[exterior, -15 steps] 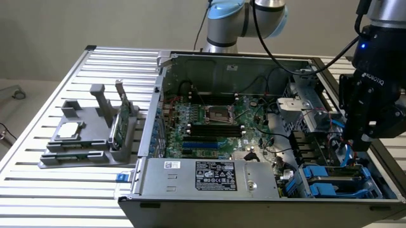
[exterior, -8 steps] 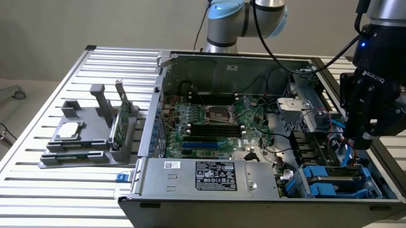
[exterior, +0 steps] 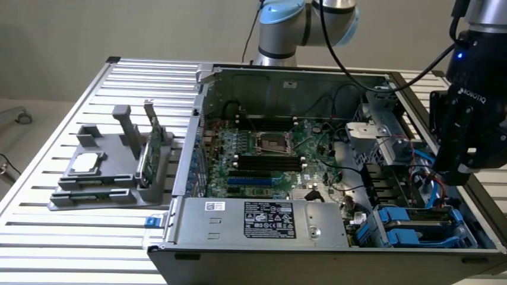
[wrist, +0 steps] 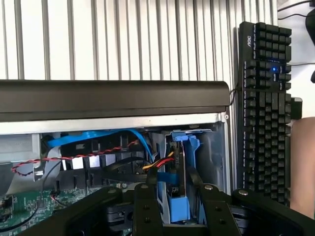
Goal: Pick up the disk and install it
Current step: 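Insert the second disk wire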
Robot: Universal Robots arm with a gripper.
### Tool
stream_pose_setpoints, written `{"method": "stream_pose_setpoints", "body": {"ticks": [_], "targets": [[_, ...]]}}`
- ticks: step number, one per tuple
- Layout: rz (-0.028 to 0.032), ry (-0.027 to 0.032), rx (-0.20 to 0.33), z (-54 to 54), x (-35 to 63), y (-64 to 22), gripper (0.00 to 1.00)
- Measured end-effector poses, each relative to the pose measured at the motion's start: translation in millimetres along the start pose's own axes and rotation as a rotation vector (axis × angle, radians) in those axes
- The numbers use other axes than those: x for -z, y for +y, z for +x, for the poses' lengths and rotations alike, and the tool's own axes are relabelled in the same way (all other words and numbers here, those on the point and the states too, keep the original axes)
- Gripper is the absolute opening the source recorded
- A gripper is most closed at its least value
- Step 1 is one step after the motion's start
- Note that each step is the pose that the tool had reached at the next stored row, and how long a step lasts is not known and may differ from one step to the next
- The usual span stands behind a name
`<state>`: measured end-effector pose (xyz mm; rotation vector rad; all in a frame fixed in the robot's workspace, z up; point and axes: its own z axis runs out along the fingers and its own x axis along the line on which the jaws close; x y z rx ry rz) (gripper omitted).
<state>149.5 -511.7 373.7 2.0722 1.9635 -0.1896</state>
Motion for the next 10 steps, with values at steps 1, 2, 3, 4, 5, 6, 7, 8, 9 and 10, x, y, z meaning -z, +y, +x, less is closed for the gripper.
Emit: {"method": "stream_pose_setpoints", "body": {"ticks": [1, 2, 3, 4, 5, 6, 7, 8, 9, 10], "targets": [[0.0004, -0.0003, -0.001, 0.1, -0.6, 0.0, 0.37], [0.0007, -0.0003, -0.002, 0.3, -1.2, -0.1, 0.37], [0.001, -0.0005, -0.003, 0.4, -1.7, -0.1, 0.37], [0.0012, -0.0005, -0.004, 0.6, -2.0, -0.2, 0.37], [0.0014, -0.0007, -0.004, 0.6, -2.3, -0.2, 0.37], [0.0017, -0.0007, -0.004, 0.7, -2.6, -0.2, 0.37], [0.0022, -0.0007, -0.005, 0.8, -2.9, -0.3, 0.37], [0.0027, -0.0007, -0.005, 0.9, -3.3, -0.3, 0.37], [0.0029, -0.0008, -0.005, 1.0, -3.5, -0.3, 0.37], [0.0031, -0.0009, -0.006, 1.0, -3.7, -0.4, 0.35]]}}
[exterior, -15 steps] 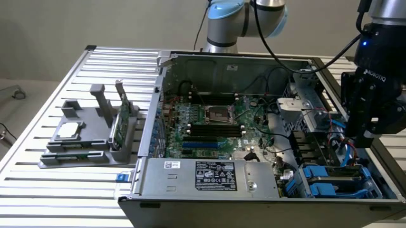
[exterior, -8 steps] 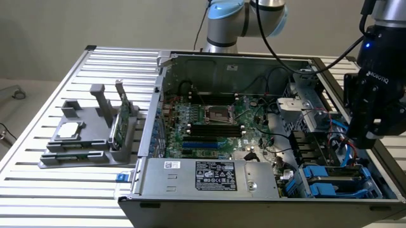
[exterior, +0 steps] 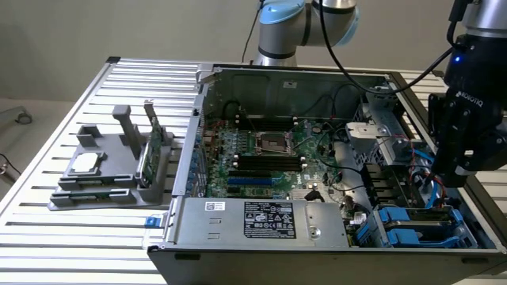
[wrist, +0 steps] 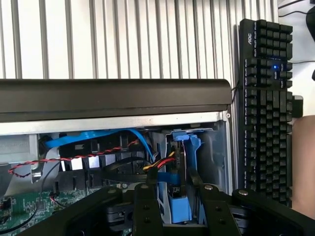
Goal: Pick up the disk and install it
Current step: 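Insert the second disk wire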
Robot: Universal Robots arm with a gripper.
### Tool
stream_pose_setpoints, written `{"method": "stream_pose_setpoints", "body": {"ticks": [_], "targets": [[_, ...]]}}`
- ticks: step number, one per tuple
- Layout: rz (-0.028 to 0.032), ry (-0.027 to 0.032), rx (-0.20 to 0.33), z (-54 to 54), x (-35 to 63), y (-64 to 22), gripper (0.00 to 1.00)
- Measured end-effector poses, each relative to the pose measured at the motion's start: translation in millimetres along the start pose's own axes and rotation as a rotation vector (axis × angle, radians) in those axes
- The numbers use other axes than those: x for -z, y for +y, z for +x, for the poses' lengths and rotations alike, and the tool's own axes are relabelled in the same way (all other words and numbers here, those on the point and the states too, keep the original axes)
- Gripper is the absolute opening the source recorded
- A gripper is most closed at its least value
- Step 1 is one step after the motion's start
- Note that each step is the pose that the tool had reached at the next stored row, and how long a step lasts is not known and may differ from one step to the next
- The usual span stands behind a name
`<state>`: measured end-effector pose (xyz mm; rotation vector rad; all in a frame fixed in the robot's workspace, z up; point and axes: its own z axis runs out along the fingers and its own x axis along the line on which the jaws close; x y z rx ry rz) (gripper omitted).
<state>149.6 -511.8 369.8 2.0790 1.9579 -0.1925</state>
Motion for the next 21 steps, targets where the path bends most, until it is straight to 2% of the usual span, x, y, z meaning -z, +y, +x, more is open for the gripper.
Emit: {"method": "stream_pose_setpoints", "body": {"ticks": [1, 3, 4, 5, 9, 16, 18, 21], "targets": [[0.0002, 0.0, 0.0, 0.0, -0.2, 0.0, 0.35], [0.0005, 0.0, -0.001, 0.2, -0.5, -0.1, 0.22], [0.0008, -0.0001, -0.001, 0.2, -0.6, -0.1, 0.22], [0.0014, -0.0001, -0.002, 0.2, -0.8, -0.1, 0.17], [0.0049, -0.0004, -0.004, 0.3, -1.1, -1.1, 0.17], [0.0054, -0.0006, -0.004, -1.2, 0.3, -17.0, 0.17], [0.0054, -0.0005, -0.004, -1.8, -1.1, -18.3, 0.17], [0.0056, 0.0034, -0.004, -3.9, -5.7, -18.6, 0.17]]}}
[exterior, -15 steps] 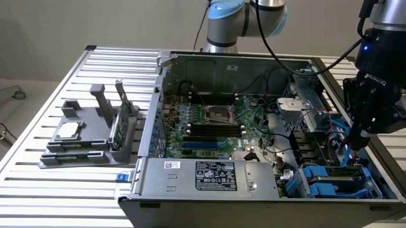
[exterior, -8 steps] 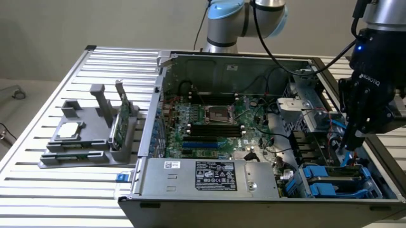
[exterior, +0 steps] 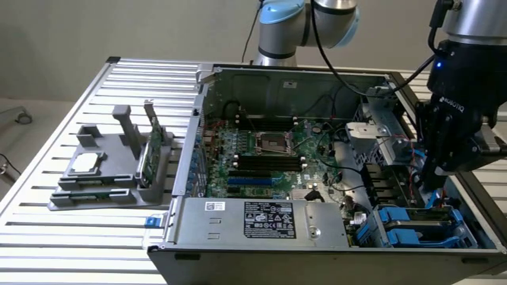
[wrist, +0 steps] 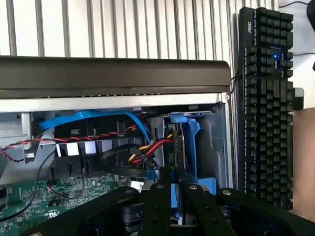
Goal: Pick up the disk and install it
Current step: 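Insert the second disk wire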
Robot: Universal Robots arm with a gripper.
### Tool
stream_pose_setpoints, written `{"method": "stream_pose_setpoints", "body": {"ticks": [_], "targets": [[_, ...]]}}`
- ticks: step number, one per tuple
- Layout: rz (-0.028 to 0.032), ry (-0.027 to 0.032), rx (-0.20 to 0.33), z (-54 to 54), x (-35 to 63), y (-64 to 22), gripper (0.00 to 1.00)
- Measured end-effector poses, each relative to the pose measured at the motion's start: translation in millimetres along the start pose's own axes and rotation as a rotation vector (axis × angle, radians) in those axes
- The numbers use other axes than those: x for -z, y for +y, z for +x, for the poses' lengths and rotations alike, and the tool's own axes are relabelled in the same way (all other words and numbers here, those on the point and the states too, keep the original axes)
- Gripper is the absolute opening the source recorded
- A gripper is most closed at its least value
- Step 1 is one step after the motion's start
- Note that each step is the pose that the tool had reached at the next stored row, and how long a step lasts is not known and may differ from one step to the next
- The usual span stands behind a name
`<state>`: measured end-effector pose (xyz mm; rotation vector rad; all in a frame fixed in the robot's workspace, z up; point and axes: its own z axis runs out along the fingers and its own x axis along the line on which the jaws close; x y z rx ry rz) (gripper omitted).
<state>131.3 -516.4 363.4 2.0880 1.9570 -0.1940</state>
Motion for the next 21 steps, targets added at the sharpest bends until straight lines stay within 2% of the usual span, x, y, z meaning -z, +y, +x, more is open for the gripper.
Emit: {"method": "stream_pose_setpoints", "body": {"ticks": [6, 11, 17, 19, 21], "targets": [[0.0006, 0.015, 0.0, -11.3, -12.7, -1.6, 0.17], [0.0015, 0.0283, 0.0, -15.5, -19.6, -11.2, 0.17], [-0.0008, 0.0681, -0.001, -14.3, -23.6, -12.0, 0.17], [-0.0072, 0.0831, -0.004, -14.3, -24.2, -12.2, 0.17], [-0.021, 0.0913, -0.008, -14.8, -24.9, -12.1, 0.17]]}}
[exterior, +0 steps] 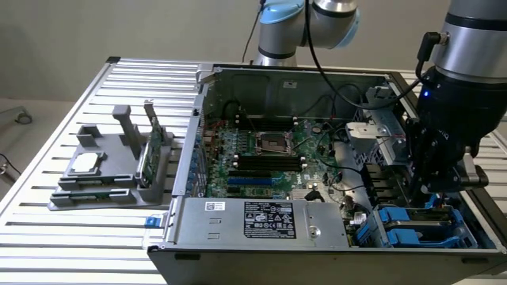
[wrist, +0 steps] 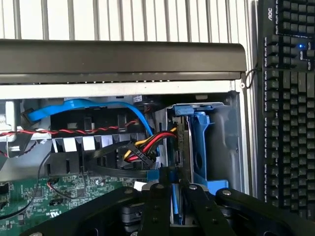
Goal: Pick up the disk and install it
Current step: 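Insert the second disk wire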
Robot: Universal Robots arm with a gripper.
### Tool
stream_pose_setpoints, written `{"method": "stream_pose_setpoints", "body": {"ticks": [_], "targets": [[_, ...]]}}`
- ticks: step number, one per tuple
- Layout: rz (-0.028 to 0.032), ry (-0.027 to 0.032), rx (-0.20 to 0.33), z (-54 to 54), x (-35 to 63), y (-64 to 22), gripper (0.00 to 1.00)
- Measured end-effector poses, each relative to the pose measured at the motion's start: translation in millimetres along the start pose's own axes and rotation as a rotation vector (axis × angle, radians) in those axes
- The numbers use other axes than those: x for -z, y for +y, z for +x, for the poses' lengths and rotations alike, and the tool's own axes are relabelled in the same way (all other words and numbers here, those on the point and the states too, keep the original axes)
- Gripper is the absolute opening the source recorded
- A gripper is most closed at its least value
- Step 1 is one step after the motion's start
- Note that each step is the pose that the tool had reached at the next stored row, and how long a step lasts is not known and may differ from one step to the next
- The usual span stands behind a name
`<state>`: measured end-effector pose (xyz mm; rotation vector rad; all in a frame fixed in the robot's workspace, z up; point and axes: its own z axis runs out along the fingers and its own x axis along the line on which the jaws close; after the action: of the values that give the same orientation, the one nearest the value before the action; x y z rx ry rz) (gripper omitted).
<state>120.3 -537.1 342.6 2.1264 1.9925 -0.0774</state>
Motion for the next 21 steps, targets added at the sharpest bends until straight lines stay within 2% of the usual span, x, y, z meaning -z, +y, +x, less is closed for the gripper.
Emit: {"method": "stream_pose_setpoints", "body": {"ticks": [2, 3, 8, 11, 15, 17, 21], "targets": [[-0.0144, 0.0069, -0.004, -1.8, -1.0, -0.1, 0.17], [-0.0197, 0.0089, -0.005, -3.3, -1.5, -0.1, 0.17], [-0.0412, 0.0131, -0.01, -11.2, -5.1, -1.3, 0.17], [-0.0506, 0.0194, -0.013, -13.0, -6.4, -4.1, 0.17], [-0.0682, 0.0318, -0.016, -13.0, -7.7, -6.8, 0.17], [-0.0752, 0.0346, -0.017, -12.9, -8.3, -6.8, 0.17], [-0.0827, 0.0362, -0.019, -13.1, -8.9, -7.2, 0.17]]}}
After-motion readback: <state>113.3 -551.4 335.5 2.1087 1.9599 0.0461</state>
